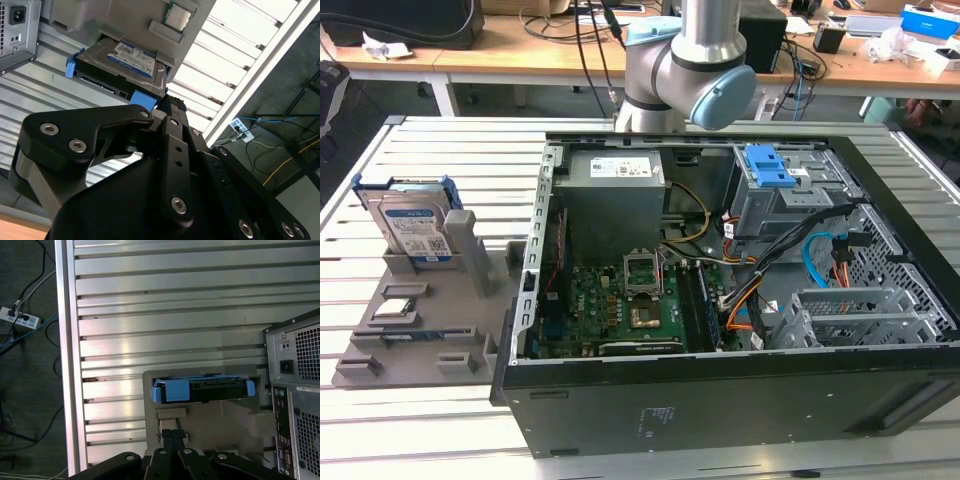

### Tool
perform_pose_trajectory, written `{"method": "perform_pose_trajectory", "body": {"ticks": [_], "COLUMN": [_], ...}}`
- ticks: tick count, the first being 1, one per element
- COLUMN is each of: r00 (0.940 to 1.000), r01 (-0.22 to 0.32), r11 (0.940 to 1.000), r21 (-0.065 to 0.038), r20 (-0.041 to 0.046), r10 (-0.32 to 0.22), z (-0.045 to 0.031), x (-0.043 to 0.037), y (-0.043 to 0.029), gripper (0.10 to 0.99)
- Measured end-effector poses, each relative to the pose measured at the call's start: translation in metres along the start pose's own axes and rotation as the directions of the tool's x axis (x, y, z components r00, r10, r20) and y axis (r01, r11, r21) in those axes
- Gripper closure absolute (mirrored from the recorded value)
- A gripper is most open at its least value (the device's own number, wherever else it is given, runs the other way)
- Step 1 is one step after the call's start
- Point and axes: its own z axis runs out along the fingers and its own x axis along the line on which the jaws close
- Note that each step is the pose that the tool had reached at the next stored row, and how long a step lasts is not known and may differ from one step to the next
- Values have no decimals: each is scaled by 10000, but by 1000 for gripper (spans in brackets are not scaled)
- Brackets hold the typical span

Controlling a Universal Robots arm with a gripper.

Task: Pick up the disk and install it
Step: 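Reach for the disk, then pick up the disk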

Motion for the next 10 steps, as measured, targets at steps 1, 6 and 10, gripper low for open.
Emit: {"method": "perform_pose_trajectory", "body": {"ticks": [1,6,10], "r00": [10000,10000,10000], "r01": [0,0,0], "r11": [10000,10000,10000], "r21": [-1,0,0], "r20": [0,0,0], "r10": [0,0,0], "z": [0,0,0], "x": [0,1,1], "y": [0,0,0], "gripper": [980,980,980]}}
